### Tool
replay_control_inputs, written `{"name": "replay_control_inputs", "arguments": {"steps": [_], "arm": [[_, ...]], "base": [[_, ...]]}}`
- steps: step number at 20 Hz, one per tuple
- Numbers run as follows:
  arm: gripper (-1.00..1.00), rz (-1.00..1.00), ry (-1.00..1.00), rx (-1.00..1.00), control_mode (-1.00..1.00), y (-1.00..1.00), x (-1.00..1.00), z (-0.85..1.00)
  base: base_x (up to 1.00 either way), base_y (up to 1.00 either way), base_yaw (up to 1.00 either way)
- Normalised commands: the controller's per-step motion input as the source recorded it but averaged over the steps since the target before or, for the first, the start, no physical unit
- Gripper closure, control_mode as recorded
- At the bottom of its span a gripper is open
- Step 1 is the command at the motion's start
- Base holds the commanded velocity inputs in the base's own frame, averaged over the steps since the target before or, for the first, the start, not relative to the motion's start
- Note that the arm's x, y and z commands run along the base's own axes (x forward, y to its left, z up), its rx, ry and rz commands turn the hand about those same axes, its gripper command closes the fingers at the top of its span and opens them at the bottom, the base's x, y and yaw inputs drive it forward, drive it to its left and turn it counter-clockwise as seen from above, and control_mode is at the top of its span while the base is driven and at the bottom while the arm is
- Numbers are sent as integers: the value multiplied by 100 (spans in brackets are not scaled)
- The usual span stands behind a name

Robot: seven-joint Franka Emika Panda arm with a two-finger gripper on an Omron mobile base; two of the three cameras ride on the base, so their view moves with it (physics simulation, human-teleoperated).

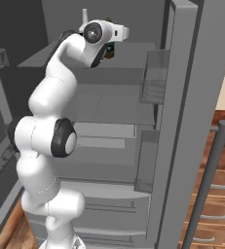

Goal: Place the liquor and beer on the top shelf of the fridge to keep them out of children's reach, and place the sweet potato on lower shelves for easy access.

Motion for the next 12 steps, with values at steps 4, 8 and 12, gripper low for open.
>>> {"name": "replay_control_inputs", "arguments": {"steps": [4, 8, 12], "arm": [[100, 0, 0, 0, -100, 0, 61, 0], [100, 0, 0, 0, -100, 0, 59, 0], [-100, 0, 0, 0, -100, 0, 42, 0]], "base": [[0, 0, 0], [0, 0, 0], [0, 0, 0]]}}
